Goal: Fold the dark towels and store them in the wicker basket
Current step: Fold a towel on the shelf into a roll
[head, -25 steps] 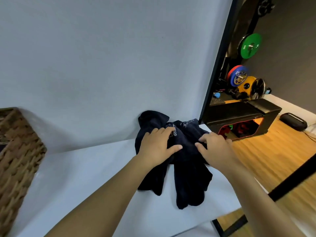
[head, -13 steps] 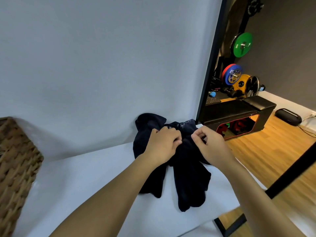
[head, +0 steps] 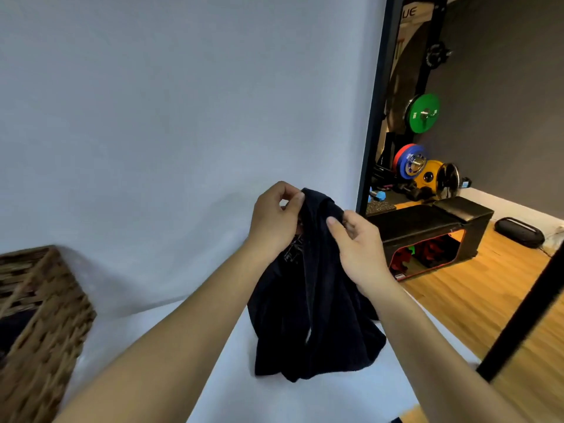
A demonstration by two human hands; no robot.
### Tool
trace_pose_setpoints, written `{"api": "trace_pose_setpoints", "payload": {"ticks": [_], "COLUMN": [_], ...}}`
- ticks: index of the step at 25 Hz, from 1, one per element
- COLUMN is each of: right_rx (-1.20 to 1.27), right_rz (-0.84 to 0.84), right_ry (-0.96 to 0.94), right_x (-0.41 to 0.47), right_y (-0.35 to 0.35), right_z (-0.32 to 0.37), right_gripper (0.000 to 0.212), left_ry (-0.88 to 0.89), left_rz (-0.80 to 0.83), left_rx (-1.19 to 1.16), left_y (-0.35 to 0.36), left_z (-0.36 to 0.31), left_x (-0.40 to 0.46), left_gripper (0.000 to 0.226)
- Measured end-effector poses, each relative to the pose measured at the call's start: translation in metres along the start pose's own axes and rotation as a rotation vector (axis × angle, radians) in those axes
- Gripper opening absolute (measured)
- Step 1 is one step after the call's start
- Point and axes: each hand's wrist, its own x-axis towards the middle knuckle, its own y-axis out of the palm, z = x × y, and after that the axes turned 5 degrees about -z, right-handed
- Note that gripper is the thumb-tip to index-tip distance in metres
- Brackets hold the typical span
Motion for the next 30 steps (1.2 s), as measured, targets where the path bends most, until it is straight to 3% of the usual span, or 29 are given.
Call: {"api": "trace_pose_setpoints", "payload": {"ticks": [5,10,16,25,27,30], "right_rx": [0.076,0.254,0.374,0.357,0.347,0.334], "right_rz": [-0.098,-0.191,-0.237,0.043,0.058,0.049], "right_ry": [0.026,0.049,0.102,0.094,0.096,0.112], "right_x": [0.053,0.096,0.130,0.114,0.113,0.107], "right_y": [0.015,0.019,0.017,0.071,0.075,0.077], "right_z": [0.047,0.095,0.110,0.112,0.107,0.104], "right_gripper": [0.034,0.023,0.027,0.032,0.040,0.034], "left_ry": [0.090,0.211,0.155,0.090,0.081,0.084], "left_rz": [-0.154,-0.401,-0.705,-0.623,-0.642,-0.731], "left_rx": [-0.053,0.025,0.109,0.225,0.260,0.346], "left_y": [-0.054,-0.140,-0.247,-0.248,-0.247,-0.245], "left_z": [-0.066,-0.117,-0.135,-0.106,-0.100,-0.095], "left_x": [0.036,0.068,0.078,0.063,0.064,0.059], "left_gripper": [0.015,0.012,0.016,0.013,0.013,0.012]}}
